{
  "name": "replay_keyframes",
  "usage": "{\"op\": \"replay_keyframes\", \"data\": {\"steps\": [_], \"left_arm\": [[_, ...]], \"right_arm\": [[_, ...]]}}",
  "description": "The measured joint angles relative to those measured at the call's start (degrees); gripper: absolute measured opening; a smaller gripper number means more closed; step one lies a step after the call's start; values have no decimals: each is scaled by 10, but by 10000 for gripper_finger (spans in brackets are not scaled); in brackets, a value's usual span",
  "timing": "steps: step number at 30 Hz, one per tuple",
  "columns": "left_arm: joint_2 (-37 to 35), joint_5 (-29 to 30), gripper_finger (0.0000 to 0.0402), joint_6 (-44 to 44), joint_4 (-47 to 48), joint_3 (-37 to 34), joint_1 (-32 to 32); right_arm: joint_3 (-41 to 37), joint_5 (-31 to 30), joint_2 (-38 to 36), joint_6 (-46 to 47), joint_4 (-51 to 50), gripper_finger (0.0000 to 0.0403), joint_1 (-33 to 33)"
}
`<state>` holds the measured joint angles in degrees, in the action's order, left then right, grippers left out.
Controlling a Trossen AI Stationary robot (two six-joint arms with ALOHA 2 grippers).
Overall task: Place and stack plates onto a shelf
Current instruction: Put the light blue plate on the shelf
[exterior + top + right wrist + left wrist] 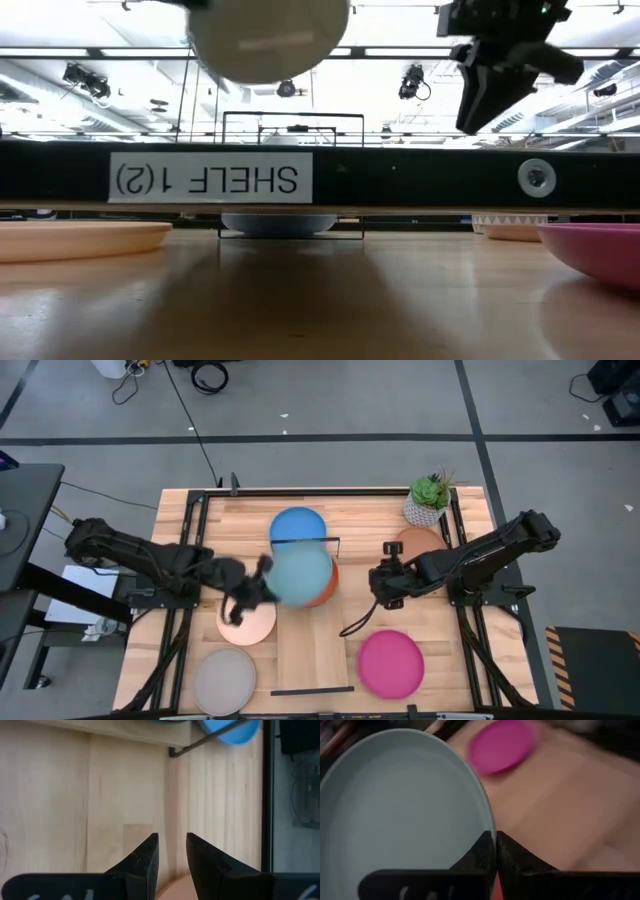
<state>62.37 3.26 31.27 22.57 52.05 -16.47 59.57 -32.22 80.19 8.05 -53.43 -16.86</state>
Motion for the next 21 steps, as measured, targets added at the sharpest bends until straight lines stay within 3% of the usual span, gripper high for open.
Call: {"op": "replay_keyframes", "data": {"steps": [6, 12, 21], "left_arm": [[46, -28, 20, 16, -5, 0, -75], [135, -57, 18, -9, -19, 0, -96], [202, -85, 18, -7, -48, 0, -131]], "right_arm": [[0, -3, -43, 10, 0, 105, 0], [0, -13, -62, 9, -1, 105, 0], [0, -12, -64, 8, -4, 105, 0]]}}
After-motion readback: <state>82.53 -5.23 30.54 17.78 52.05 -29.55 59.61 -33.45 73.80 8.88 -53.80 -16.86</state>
